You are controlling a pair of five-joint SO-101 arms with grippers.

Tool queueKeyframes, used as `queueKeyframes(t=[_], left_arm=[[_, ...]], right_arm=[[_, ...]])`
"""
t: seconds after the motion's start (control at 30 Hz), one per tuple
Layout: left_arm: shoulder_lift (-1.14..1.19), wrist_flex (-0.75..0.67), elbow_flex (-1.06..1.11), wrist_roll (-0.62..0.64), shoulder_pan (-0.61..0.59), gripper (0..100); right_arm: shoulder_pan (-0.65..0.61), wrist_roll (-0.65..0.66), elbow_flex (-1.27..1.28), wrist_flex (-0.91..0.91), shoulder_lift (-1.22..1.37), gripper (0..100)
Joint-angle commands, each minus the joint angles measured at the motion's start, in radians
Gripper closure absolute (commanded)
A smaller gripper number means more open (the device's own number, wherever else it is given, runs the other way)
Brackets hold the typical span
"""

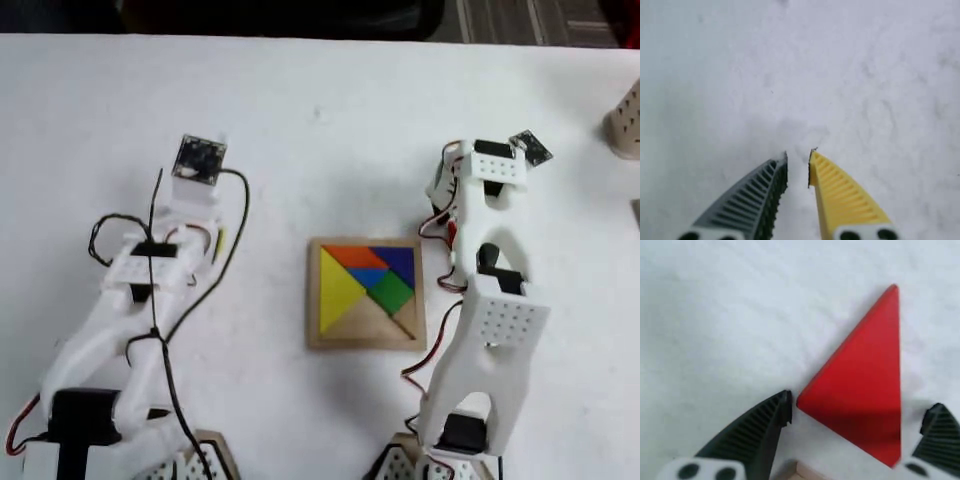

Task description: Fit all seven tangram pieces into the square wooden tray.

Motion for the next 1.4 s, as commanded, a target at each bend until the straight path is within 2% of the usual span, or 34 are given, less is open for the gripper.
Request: queueKeyframes(t=[0.0, 0.33, 0.5, 0.67, 0.77, 0.87, 1.03, 1.2, 1.37], left_arm=[[-0.013, -0.025, -0.003, -0.009, 0.031, 89], [-0.013, -0.025, -0.003, -0.009, 0.031, 89], [-0.013, -0.025, -0.003, -0.009, 0.031, 89], [-0.013, -0.025, -0.003, -0.009, 0.031, 89], [-0.013, -0.023, -0.003, -0.009, 0.031, 89], [-0.013, -0.021, -0.003, -0.009, 0.031, 89], [-0.013, -0.020, -0.003, -0.009, 0.031, 89], [-0.013, -0.020, -0.003, -0.009, 0.031, 89], [-0.013, -0.020, -0.003, -0.011, 0.031, 89]], right_arm=[[0.013, 0.023, -0.106, 0.010, 0.065, 59.8], [0.002, 0.015, -0.147, 0.174, 0.062, 59.8], [-0.005, 0.021, -0.143, 0.183, 0.067, 60.4], [-0.004, 0.029, -0.150, 0.176, 0.067, 74.9], [0.002, 0.110, -0.150, 0.150, 0.067, 79.9], [0.024, 0.173, -0.150, 0.127, 0.059, 80.8], [0.030, 0.206, -0.152, 0.162, 0.058, 80.8], [0.050, 0.301, -0.176, 0.206, 0.021, 81.0], [0.070, 0.304, -0.218, 0.232, -0.062, 80.8]])
